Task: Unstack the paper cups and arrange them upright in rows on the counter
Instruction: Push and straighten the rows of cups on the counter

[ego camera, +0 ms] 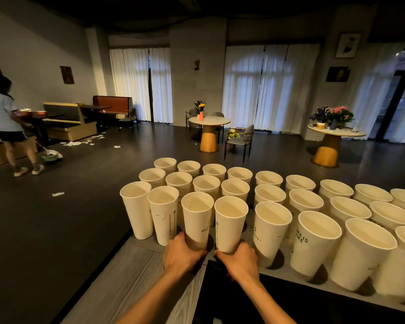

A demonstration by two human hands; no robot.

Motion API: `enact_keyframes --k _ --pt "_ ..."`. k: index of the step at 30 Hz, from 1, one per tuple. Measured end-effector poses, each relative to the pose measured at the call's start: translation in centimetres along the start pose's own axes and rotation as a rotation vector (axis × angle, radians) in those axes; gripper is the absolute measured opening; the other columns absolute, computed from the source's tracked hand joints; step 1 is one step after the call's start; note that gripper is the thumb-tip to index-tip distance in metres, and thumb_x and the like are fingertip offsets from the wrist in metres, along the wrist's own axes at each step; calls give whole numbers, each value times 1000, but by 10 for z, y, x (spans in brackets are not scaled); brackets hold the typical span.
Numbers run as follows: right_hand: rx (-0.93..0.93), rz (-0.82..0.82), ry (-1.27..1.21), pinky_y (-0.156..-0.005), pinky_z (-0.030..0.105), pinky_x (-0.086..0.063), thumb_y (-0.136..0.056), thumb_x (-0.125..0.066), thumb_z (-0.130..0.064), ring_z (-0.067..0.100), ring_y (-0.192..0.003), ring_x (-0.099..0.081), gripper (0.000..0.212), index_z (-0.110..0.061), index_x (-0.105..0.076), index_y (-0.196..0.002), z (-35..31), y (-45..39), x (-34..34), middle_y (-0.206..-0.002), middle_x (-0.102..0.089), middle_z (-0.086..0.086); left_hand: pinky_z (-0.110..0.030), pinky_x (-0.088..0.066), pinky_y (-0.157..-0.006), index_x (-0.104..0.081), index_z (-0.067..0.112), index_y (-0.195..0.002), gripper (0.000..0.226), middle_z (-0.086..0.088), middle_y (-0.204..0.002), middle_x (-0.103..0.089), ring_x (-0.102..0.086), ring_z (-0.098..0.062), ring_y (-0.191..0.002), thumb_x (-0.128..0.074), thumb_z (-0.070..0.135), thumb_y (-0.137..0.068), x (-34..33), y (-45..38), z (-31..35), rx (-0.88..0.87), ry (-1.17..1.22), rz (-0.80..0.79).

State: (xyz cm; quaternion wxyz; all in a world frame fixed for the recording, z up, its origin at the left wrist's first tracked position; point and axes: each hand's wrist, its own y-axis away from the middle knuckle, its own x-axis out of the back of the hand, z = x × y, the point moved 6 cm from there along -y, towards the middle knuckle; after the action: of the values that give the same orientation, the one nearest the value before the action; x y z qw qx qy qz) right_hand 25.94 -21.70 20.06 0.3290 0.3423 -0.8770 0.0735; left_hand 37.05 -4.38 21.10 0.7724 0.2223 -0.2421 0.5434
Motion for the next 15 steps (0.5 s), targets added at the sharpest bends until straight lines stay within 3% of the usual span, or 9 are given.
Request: enact_keyframes --k 11,15 --pt "27 5 25 -68 40 -64 -62 -88 -47 20 -84 -73 55 -19 -65 -104 0 5 0 -101 -73 2 -44 -58 -98 -61 21 -126 80 -1 -123 -71 -67 -22 -114 -93 40 -55 1 6 3 47 -5 -76" --pt "40 8 23 -68 40 -64 -63 -88 -46 21 -84 -73 54 -17 -69 -104 0 7 0 -98 -74 4 -30 -64 -75 -61 16 -110 61 -5 -109 -70 -72 -21 -98 -95 25 -60 9 11 -3 92 40 -111"
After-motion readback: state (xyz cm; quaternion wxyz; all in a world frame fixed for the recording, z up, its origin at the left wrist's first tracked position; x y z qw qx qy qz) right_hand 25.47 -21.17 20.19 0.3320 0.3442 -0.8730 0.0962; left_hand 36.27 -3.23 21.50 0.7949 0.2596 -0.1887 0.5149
